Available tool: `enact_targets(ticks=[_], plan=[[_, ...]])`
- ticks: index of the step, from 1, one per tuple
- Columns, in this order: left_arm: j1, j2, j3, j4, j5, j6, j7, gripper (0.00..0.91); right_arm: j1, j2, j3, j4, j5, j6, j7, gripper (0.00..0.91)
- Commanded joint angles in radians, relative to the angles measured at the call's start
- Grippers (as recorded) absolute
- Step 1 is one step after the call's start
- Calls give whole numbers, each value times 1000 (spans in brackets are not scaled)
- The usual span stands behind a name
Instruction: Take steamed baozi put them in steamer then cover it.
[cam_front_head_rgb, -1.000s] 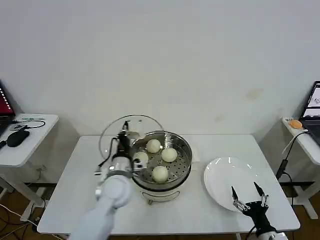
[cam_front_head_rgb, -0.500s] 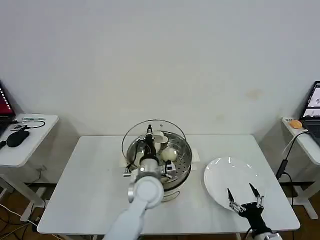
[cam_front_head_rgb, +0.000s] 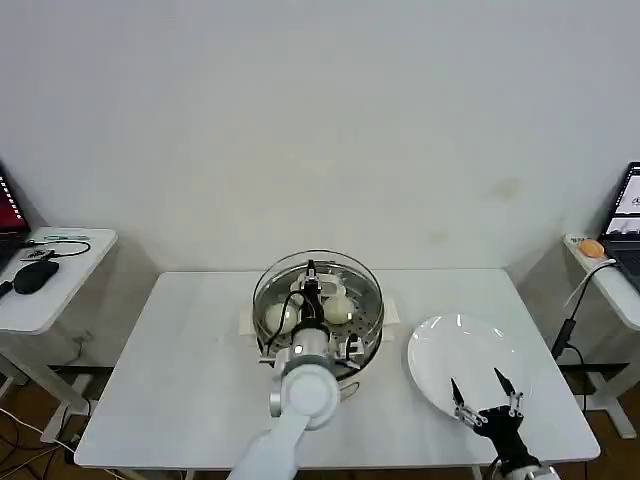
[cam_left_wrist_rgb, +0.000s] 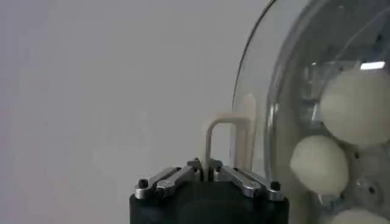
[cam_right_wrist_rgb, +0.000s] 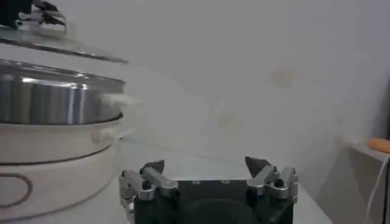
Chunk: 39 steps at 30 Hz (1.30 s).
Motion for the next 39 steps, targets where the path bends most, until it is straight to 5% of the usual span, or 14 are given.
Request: enact_targets(ticks=[1,23,24,39], plan=[[21,-11,1,7,24,-1,10,0,-2,-1,-3,2,-4,-1,-1,907],[28,-19,-5,25,-9,-2,-5,20,-5,-1,-13,3,-8,2,-3,907],[28,-20,-6,26,-10,-1,-9,907,-5,-1,-14,3,-9,2,-4,907],[48,10,-3,-31,-20,-2,0,907,-5,-1,-23,3,-17,4,-5,907]])
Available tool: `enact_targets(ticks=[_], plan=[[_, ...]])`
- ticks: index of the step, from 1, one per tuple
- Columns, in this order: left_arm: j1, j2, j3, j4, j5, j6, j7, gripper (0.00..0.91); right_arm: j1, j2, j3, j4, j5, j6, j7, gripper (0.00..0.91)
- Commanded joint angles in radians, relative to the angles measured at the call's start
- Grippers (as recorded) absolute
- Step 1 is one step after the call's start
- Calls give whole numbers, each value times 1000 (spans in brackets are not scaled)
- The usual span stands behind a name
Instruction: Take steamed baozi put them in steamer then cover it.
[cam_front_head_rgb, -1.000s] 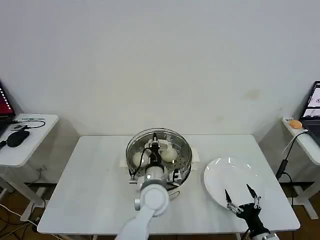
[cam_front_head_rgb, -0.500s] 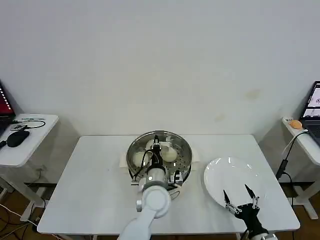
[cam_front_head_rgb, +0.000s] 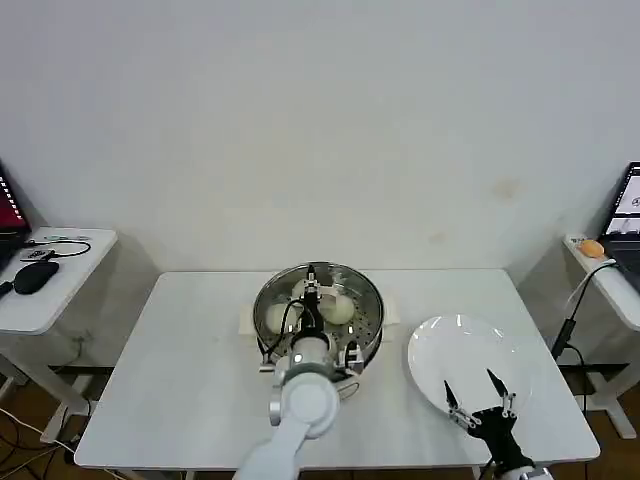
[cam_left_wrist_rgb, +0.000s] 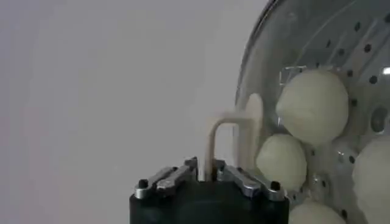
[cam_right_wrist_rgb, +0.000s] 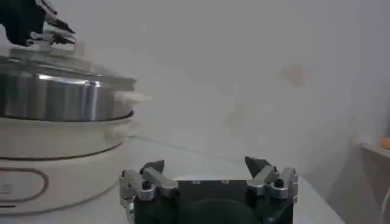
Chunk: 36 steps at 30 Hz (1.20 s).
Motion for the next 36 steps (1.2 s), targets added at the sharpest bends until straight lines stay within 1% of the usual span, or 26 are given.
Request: enact_targets(ticks=[1,12,18,21,24,25,27,28,29,30,31,32,33,34,36], plan=[[11,14,4,-38,-9,0,5,907,0,1,-3,0,-5,2,0,907],[96,81,24,-171,-52,-11,-1,907,-4,2,-1,-5,-12,2,0,907],[152,154,21,-271,-138,-18,-24,907,-6,2,0,-9,-11,5,1,907],[180,192,-8,-344,-210,-32,-59,907,-9,1,0,-10,-11,6,2,907],[222,255,-51,-444,-402,-54,-124,907,-13,0,0,-12,-9,7,2,907],[251,278,-78,-480,-512,-79,-173,907,-13,0,0,-12,-9,7,2,907],[314,296,-139,-529,-734,-148,-297,907,-18,-1,-1,-9,0,1,4,907],[363,299,-191,-549,-912,-237,-400,907,-21,-1,-4,-6,3,-3,5,907],[387,300,-222,-555,-998,-281,-437,907,-26,-3,-6,1,5,-18,8,907],[440,303,-293,-563,-1118,-339,-480,907,-30,-6,-9,10,13,-29,9,907],[502,299,-393,-557,-1263,-427,-532,907,-34,-8,-10,17,16,-40,10,907],[528,292,-437,-549,-1348,-467,-548,907,-38,-9,-11,31,26,-48,12,907],[566,272,-491,-524,-1433,-542,-569,907,-41,-9,-12,40,35,-57,15,907],[607,252,-592,-490,-1530,-610,-571,907,-45,-10,-14,50,42,-64,16,907],[651,231,-666,-464,-1646,-661,-572,907,-58,-13,-20,63,47,-71,17,907]])
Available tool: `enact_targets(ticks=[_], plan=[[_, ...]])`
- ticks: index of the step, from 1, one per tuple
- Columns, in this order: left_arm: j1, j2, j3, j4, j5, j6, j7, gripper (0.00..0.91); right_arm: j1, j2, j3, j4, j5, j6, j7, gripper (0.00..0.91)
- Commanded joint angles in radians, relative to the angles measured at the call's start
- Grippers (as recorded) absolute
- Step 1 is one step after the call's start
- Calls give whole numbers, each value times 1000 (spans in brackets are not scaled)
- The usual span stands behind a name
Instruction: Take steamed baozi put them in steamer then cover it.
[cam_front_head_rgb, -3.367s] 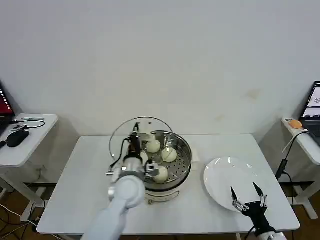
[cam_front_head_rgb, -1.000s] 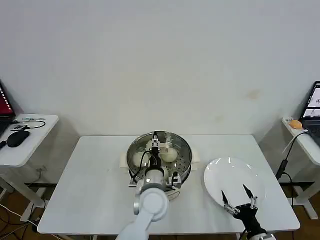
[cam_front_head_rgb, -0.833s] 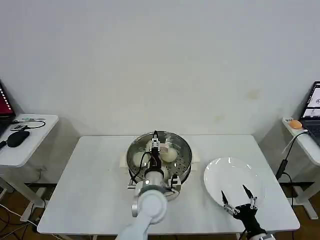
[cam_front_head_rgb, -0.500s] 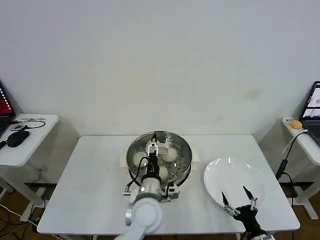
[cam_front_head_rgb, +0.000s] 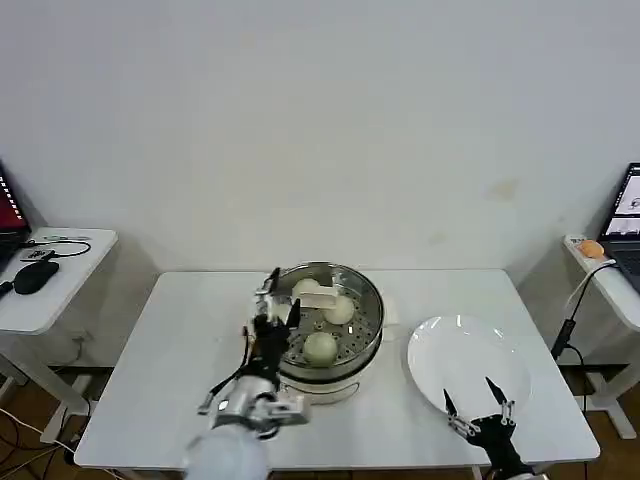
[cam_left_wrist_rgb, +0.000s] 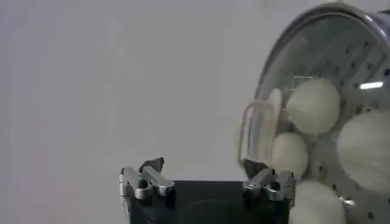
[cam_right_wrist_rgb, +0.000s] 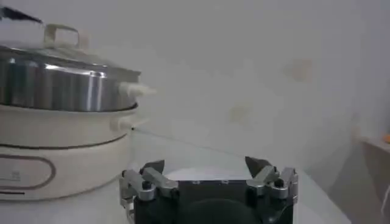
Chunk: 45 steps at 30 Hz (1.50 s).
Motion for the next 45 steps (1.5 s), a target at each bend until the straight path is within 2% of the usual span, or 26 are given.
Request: enact_targets(ticks=[1,5,6,7,14,33,45], plan=[[395,-6,-551,-43,-1131,-527,-331,907,-34,-8,-11,63,34,-53,4,907],[482,-31,-598,-44,-1182,-530,-336,907,-69,-19,-17,83,37,-50,4,907],[519,-36,-602,-51,-1210,-515,-340,907,-74,-20,-17,87,41,-49,5,907],[544,-35,-604,-59,-1229,-460,-341,907,-79,-20,-16,91,45,-47,7,907],[633,-38,-609,-18,-1216,-521,-337,907,-82,-18,-25,91,47,-53,12,907],[597,-66,-548,71,-1143,-514,-278,907,-72,-14,-41,81,43,-62,10,907],[570,-85,-527,68,-1109,-496,-272,907,-73,-10,-55,95,23,-91,35,907]])
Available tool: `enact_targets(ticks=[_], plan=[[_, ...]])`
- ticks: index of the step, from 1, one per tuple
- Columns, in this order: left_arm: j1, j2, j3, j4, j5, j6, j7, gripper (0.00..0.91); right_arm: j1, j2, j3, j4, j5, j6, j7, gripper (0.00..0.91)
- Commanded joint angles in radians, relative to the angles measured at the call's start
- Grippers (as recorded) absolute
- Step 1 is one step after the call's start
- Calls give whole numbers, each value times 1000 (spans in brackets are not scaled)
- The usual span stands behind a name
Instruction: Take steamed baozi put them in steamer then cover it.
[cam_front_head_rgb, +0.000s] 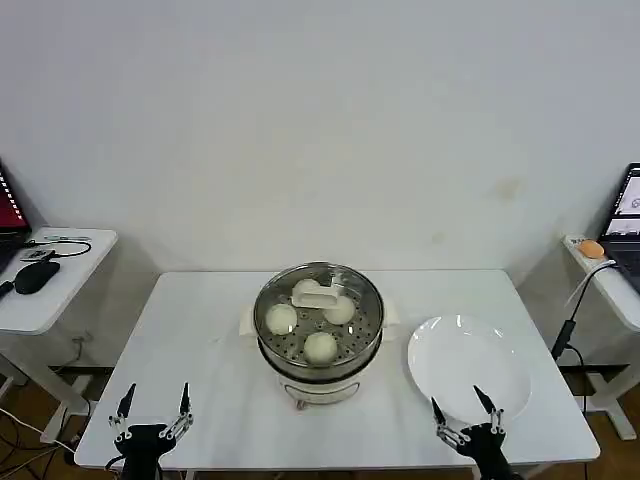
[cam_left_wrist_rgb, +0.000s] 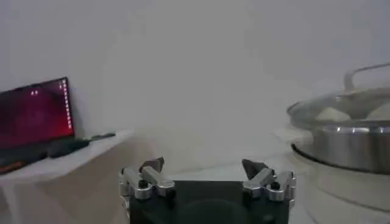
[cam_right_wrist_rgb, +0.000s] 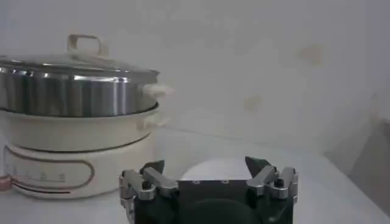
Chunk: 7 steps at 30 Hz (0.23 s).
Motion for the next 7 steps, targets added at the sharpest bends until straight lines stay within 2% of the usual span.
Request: enact_targets(ticks=[1,7], plan=[[-3,-6,6,2,6,8,6,907,-4,3,-8,5,-14,-23,15,907],[6,-1,18,7,21,18,7,907,-25,-2,-25,45,13,-61,20,907]])
